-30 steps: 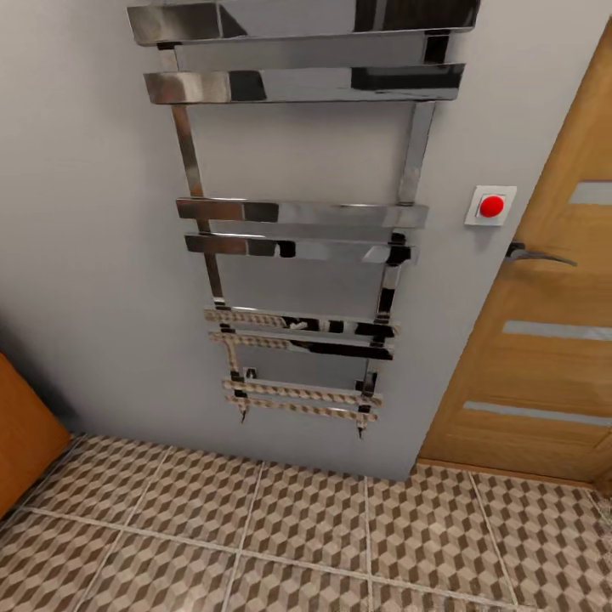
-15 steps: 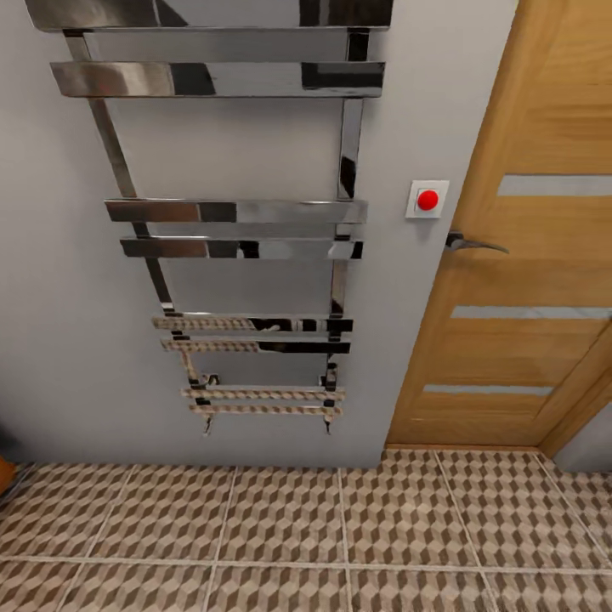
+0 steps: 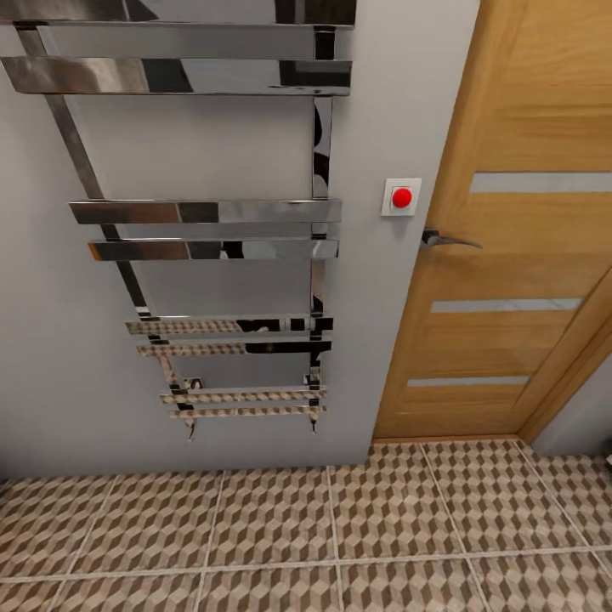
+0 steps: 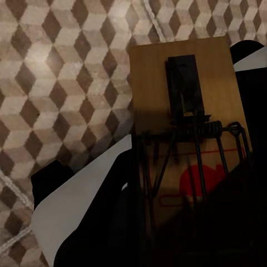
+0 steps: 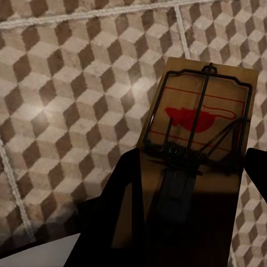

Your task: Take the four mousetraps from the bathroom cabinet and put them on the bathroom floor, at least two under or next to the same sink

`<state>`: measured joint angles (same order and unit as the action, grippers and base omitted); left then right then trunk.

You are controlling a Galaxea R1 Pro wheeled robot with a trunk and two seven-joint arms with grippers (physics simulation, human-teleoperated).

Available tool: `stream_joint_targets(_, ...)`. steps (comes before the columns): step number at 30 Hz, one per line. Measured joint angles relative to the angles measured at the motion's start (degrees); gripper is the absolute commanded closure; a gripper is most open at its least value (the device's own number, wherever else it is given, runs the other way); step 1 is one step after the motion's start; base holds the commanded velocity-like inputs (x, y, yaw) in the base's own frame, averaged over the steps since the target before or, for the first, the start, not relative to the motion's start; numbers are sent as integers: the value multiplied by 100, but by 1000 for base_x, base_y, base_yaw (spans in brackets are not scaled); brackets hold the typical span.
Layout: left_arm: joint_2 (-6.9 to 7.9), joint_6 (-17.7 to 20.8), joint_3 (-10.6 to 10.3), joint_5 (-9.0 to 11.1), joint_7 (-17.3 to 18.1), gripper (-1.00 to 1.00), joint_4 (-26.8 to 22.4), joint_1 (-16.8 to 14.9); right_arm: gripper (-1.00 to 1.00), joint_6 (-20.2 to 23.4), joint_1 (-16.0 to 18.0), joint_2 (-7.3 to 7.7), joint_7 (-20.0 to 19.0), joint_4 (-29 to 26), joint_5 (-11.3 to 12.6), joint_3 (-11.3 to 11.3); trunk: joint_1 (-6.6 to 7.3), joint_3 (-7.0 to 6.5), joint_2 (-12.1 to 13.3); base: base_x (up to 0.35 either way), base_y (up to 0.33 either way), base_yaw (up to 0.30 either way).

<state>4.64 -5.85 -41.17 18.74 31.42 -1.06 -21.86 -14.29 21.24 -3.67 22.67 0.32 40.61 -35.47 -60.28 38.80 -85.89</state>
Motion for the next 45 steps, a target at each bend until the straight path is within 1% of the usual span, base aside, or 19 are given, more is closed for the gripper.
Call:
stream_joint_targets(7, -1, -1, 0, 0, 0, 100, 0, 0, 100, 1, 0, 0, 0, 0, -1, 0, 0, 0, 0, 0, 0, 4)
stream_joint_targets(10, -1, -3, 0, 1, 0, 100, -1, 1, 100, 2, 1, -5, 0, 0, -4, 0, 0, 0, 0, 0, 0, 167)
stream_joint_targets(45, -7, 0, 0, 1, 0, 100, -2, 1, 100, 2, 1, -9, 1, 0, -6, 1, 0, 0, 0, 0, 0, 289)
